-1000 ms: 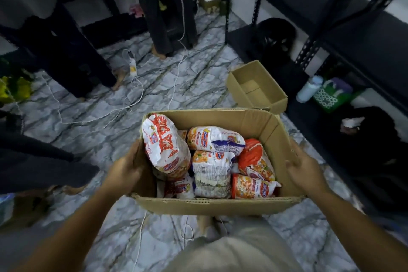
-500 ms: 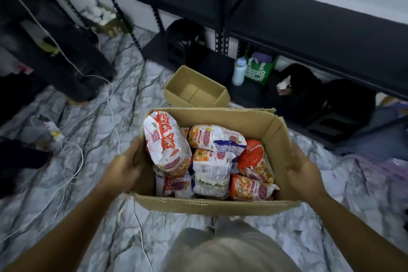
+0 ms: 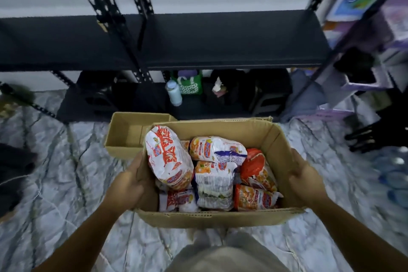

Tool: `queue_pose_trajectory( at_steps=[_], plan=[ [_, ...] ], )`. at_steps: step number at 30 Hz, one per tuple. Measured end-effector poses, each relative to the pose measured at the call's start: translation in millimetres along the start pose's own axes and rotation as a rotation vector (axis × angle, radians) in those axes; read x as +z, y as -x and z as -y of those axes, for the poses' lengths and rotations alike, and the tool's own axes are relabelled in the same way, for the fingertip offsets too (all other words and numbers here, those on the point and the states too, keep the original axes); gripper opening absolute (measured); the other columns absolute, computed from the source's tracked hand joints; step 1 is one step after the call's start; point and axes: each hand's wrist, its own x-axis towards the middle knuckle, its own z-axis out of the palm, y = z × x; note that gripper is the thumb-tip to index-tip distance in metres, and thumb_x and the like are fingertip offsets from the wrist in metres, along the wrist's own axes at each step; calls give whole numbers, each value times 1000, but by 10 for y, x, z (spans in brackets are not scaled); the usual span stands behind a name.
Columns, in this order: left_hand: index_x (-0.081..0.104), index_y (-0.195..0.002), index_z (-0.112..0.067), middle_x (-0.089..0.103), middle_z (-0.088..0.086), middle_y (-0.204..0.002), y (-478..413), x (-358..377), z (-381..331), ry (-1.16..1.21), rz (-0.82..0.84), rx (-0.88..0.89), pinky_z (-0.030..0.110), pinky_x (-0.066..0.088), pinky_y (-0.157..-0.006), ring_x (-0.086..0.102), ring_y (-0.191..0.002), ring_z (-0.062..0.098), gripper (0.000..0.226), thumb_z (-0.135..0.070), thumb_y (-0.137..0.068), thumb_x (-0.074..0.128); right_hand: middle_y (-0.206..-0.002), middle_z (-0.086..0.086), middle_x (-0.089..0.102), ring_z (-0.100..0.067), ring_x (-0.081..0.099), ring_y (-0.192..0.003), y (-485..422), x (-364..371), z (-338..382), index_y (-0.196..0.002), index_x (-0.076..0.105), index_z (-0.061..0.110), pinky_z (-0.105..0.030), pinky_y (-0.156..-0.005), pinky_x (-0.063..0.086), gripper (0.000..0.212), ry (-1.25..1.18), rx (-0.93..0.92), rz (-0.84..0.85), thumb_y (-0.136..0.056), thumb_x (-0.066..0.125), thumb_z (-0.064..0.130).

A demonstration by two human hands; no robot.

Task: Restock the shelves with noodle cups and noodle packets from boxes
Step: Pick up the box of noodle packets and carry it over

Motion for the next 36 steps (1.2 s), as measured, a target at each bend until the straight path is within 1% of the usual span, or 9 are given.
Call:
queue_pose_trajectory(
  at_steps=[4, 9, 12, 16, 18, 21, 25, 31, 36],
  plan=[
    [15, -148, -63, 59, -10, -120, -453, -65, -85, 1, 66, 102, 5, 42, -72, 63, -92, 9, 110, 15, -85, 60, -107, -25, 69, -34, 58, -81, 4, 7, -42, -161, 28, 23, -32, -69, 38, 77, 53, 98, -45, -91, 53, 5],
    [21, -164, -30, 46, -18, -140, -821, -79, -272, -15, 146, 87, 23, 39, -99, 54, -133, 23, 93, 9, -88, 59, -104, -26, 69, -38, 59, -80, -45, -8, -62, -161, 26, 24, -33, -66, 37, 79, 66, 177, -84, -85, 47, 18],
    [21, -164, -29, 59, -6, -141, -981, -27, -419, -45, 142, 92, 25, 43, -89, 63, -120, 28, 92, 5, -88, 62, -108, -26, 67, -31, 51, -78, -185, -63, -121, -161, 26, 22, -32, -69, 36, 84, 63, 185, -91, -79, 43, 23],
    [19, -164, -31, 75, 6, -88, -1131, 108, -603, -60, 136, 54, 29, 53, -64, 68, -69, 17, 92, 2, -90, 62, -115, -29, 67, -39, 60, -86, -460, -143, -244, -161, 26, 19, -36, -71, 40, 80, 72, 175, -64, -89, 55, 0],
    [18, -164, -31, 75, 10, -106, -1201, 210, -717, -56, 125, 41, 29, 54, -73, 69, -82, 19, 92, 1, -91, 62, -120, -29, 65, -44, 63, -98, -655, -219, -272, -161, 27, 18, -39, -76, 44, 78, 68, 149, -54, -90, 54, 0],
    [17, -164, -31, 70, 5, -86, -1266, 375, -914, -58, 103, -9, 17, 45, -57, 63, -68, 12, 91, 3, -92, 62, -122, -29, 64, -46, 63, -101, -991, -347, -293, -159, 30, 17, -42, -81, 46, 73, 55, 115, -4, -92, 54, 1],
    [17, -164, -25, 70, 20, -124, -1474, 610, -1059, -71, 67, 20, 24, 48, -74, 68, -93, 30, 92, 9, -90, 61, -120, -27, 63, -46, 62, -103, -1489, -381, -367, -161, 27, 21, -43, -85, 47, 75, 106, 118, 47, -88, 45, 27],
    [15, -164, -28, 73, 21, -99, -2117, 1179, -863, -148, 66, 7, 31, 49, -63, 64, -74, 29, 87, -6, -94, 61, -117, -33, 64, -48, 63, -99, -2314, 54, -698, -162, 21, 20, -47, -84, 50, 77, 187, 161, 97, -95, 56, 7],
    [54, -143, -16, 72, 21, -80, -2870, 1880, -362, -140, 52, -158, 41, 52, -62, 68, -73, 41, 51, -15, -94, 64, -115, -30, 66, -47, 64, -97, -3001, 715, -1007, -163, 17, 17, -42, -75, 43, 76, 236, 151, 130, -96, 51, 21]
  ],
)
